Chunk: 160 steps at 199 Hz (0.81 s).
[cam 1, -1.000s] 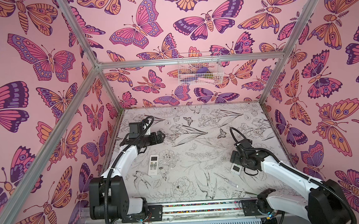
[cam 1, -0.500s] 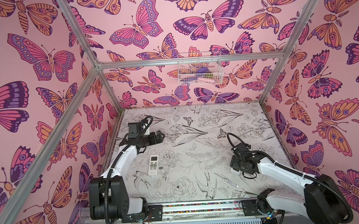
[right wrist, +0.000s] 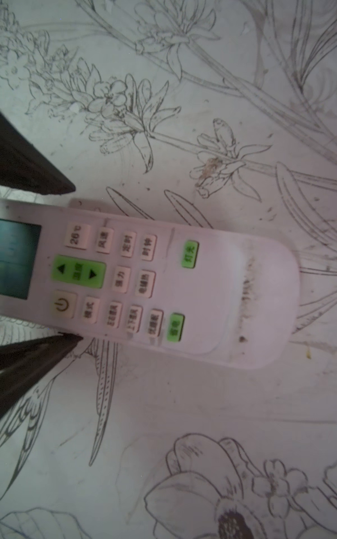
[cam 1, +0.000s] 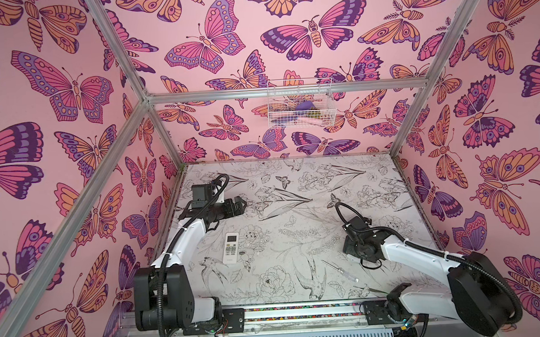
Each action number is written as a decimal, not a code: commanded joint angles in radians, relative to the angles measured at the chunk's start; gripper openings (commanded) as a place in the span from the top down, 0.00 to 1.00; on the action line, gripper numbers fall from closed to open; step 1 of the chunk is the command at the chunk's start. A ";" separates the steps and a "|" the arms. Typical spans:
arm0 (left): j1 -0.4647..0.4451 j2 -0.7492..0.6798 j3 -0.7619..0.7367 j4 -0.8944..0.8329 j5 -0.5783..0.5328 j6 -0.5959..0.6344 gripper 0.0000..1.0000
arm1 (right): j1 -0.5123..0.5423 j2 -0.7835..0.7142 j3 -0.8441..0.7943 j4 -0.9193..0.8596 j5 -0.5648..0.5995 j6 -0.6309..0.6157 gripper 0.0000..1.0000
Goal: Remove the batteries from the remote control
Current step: 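Lower the right gripper onto the white remote in front of it and close, then carry the remote with the right gripper to mid-table and release it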
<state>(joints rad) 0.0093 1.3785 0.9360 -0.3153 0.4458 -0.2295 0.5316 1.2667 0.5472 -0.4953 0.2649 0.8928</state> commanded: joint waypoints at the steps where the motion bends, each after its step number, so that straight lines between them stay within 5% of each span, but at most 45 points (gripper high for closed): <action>1: 0.011 -0.024 -0.003 -0.007 0.007 0.006 0.00 | 0.028 0.012 -0.005 0.017 0.016 0.026 0.28; 56: 0.017 -0.035 -0.012 -0.002 0.001 0.018 0.00 | 0.037 0.062 -0.007 0.101 -0.030 -0.002 0.49; 160: 0.029 -0.059 -0.008 -0.006 0.002 0.033 0.00 | 0.117 0.226 0.238 0.165 -0.094 -0.179 0.52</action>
<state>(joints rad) 0.0280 1.3426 0.9360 -0.3153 0.4454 -0.2142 0.6075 1.4509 0.7063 -0.3824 0.1989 0.7723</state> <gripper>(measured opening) 0.998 0.577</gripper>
